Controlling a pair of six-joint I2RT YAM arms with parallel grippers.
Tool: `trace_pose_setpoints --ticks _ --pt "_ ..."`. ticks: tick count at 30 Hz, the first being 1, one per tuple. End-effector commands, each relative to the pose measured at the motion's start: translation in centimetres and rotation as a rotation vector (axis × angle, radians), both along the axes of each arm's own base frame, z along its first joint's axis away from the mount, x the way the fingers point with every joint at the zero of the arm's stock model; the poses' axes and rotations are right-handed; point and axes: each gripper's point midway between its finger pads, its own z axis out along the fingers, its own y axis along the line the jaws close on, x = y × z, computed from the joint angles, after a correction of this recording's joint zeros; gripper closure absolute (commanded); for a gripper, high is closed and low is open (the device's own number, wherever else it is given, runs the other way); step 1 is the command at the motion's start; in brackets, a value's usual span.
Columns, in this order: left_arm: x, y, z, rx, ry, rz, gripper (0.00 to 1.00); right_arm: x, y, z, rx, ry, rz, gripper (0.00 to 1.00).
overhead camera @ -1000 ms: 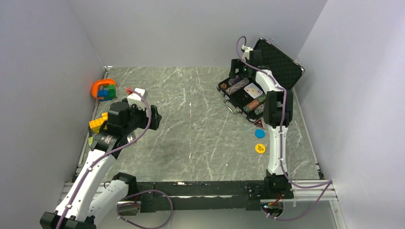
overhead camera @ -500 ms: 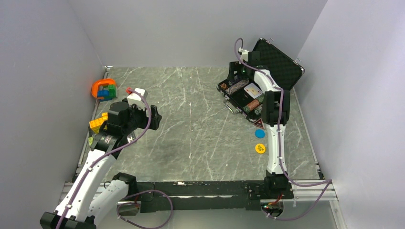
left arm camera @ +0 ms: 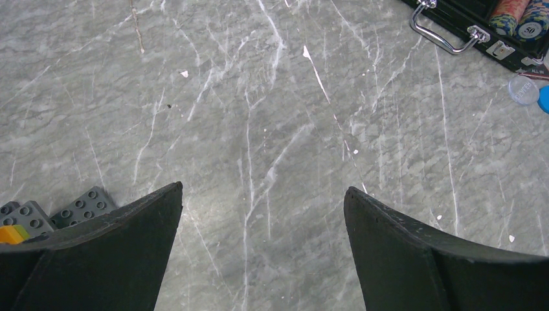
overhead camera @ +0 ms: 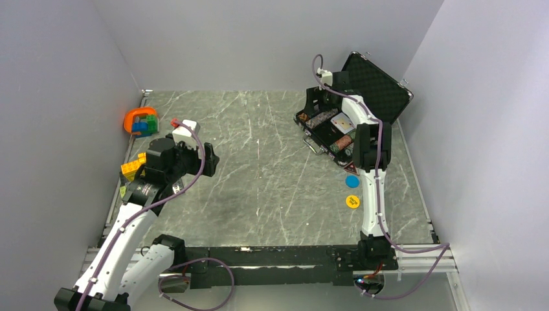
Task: Pack up texas hold em set
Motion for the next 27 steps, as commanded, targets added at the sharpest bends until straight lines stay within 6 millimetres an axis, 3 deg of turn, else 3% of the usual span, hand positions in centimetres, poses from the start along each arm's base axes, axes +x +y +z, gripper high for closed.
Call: trace_pose_setpoints --ticks 1,14,20,27 --pt "0.4 -0.3 1.8 -0.013 -0.052 -0.013 0.02 -2.5 2.6 1.9 0.057 0.036 0.096 0.08" --pt "0.3 -0.4 2.0 -0.018 -0.057 -0.016 0.02 -5.5 4.6 2.1 0.125 0.095 0.146 0.09" --pt "0.3 -0.4 2.0 -0.018 -0.058 -0.019 0.02 -5.5 5.5 3.0 0.195 0.104 0.137 0.08" --pt "0.2 -0.4 2.1 -0.017 -0.061 -0.017 0.02 -5.7 5.6 2.3 0.171 0.125 0.128 0.08"
